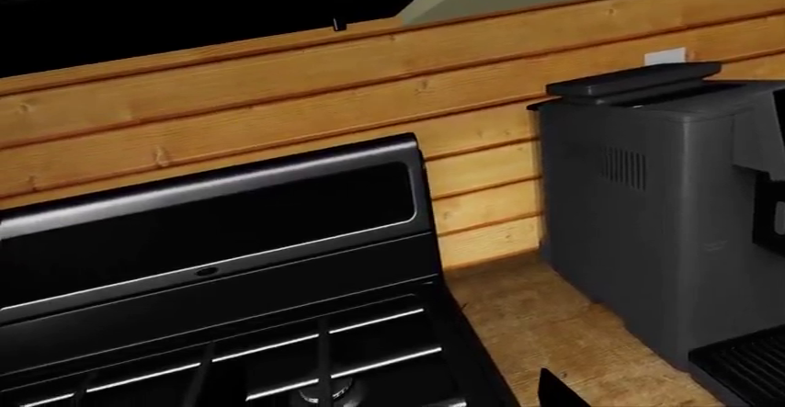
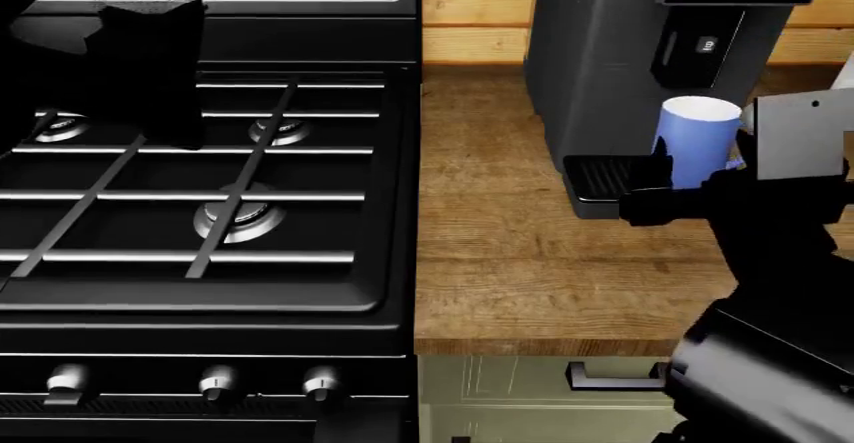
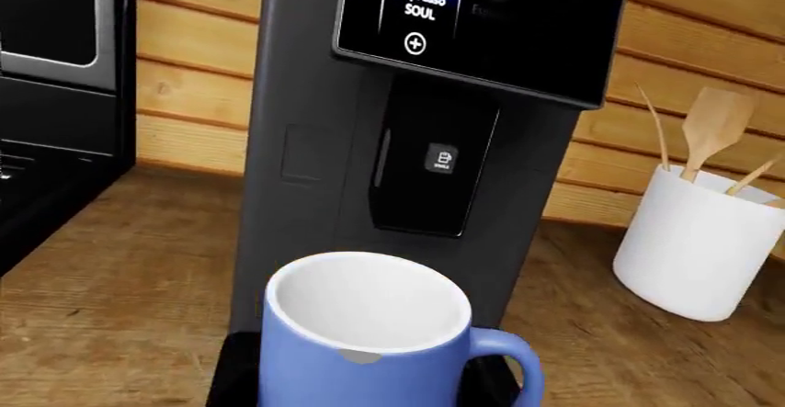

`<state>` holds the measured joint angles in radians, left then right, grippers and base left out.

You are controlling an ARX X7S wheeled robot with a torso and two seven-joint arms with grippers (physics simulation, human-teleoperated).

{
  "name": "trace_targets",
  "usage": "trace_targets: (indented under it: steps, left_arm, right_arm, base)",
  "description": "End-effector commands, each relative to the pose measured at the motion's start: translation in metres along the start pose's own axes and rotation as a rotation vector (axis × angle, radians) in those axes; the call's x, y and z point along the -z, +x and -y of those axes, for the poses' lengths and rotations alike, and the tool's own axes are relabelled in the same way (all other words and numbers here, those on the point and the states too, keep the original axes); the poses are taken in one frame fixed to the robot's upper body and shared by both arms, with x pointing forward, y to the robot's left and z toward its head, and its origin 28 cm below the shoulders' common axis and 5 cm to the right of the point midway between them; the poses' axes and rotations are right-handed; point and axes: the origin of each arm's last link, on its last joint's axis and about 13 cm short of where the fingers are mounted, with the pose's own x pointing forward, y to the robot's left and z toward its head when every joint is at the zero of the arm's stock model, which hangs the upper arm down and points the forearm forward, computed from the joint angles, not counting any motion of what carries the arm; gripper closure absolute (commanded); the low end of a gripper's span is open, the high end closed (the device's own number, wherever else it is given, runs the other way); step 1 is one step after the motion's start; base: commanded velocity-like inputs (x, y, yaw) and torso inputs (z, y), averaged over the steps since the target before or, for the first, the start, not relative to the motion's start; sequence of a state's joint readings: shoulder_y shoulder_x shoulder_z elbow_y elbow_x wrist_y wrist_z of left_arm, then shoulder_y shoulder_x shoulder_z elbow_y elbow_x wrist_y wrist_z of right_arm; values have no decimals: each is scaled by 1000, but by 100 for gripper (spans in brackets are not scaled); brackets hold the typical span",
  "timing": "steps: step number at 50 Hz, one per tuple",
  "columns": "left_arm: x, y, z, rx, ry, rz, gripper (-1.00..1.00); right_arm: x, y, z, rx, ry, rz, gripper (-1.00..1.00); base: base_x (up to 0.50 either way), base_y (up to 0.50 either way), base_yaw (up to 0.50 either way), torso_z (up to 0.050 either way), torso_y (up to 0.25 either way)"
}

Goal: Pick the mug from the cabinet, place it under the coffee machine dispenser, and press the start button.

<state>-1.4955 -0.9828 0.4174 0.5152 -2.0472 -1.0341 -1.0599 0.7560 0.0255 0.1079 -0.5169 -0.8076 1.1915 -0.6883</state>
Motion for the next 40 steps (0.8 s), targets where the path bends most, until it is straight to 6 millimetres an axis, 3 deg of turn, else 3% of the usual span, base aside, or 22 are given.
trace_targets:
  steps: [1,16,40]
  left_arm:
    - [4,1,-1,-1,-7,-2,-100]
    - [7,2,-3,-3,-13,-6,-100]
    - [5,1,-1,-10,-19,-7,-100]
  right_arm:
    - [1,7,-3,48,-5,64,100]
    - [23,31,-12,40,11,-15,100]
    - [34,52,-16,54,15,-37,100]
  base:
    - [0,0,0,0,10]
    - [0,0,0,0,0]
    - [0,0,0,0,0]
